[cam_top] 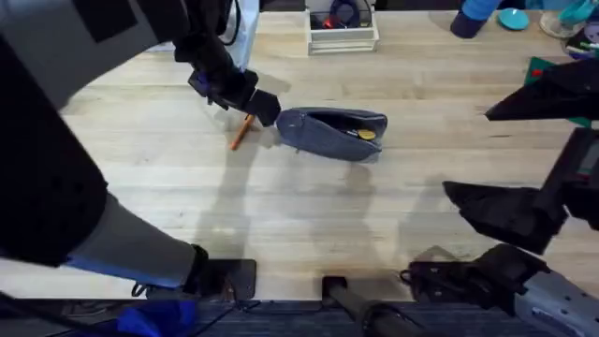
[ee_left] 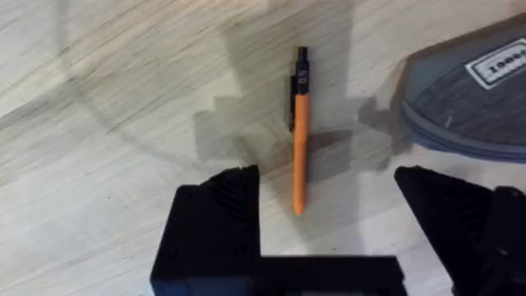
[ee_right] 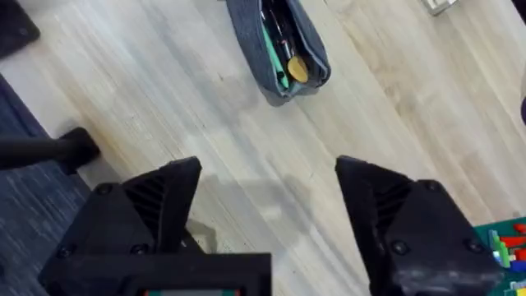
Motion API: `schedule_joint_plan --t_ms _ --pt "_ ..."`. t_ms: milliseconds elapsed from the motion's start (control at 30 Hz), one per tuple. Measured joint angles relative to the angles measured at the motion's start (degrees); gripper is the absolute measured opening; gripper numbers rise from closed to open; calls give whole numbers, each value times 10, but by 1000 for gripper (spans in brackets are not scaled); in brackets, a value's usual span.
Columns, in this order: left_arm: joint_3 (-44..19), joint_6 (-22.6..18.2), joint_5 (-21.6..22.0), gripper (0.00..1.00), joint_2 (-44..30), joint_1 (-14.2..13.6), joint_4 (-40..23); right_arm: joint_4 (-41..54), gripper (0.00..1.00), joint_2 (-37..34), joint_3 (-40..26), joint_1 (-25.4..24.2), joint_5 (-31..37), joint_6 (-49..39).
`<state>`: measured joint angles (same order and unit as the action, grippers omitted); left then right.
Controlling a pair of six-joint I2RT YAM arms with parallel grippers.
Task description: Unzip the bag, pick up the pens from the table one at a time and place them inside, then zip the bag closed.
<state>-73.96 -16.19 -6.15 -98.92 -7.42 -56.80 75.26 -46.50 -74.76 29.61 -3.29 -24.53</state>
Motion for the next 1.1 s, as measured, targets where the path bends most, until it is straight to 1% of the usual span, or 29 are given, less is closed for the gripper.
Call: schedule_joint_plan --t_ms 233,400,500,767,967,1100 --pt "0 2 0 997 -33 0 4 0 998 0 0 0 0 0" --pt "0 2 0 968 -51 0 7 0 997 0 0 0 0 0" --pt "0 2 0 968 -57 0 8 0 998 0 0 0 0 0" --pt "1 2 7 982 -61 0 11 0 998 0 0 0 0 0" --pt "28 2 17 991 -61 0 36 0 998 0 0 0 0 0" --pt "30 2 17 990 -60 -1 41 0 998 0 0 0 0 0"
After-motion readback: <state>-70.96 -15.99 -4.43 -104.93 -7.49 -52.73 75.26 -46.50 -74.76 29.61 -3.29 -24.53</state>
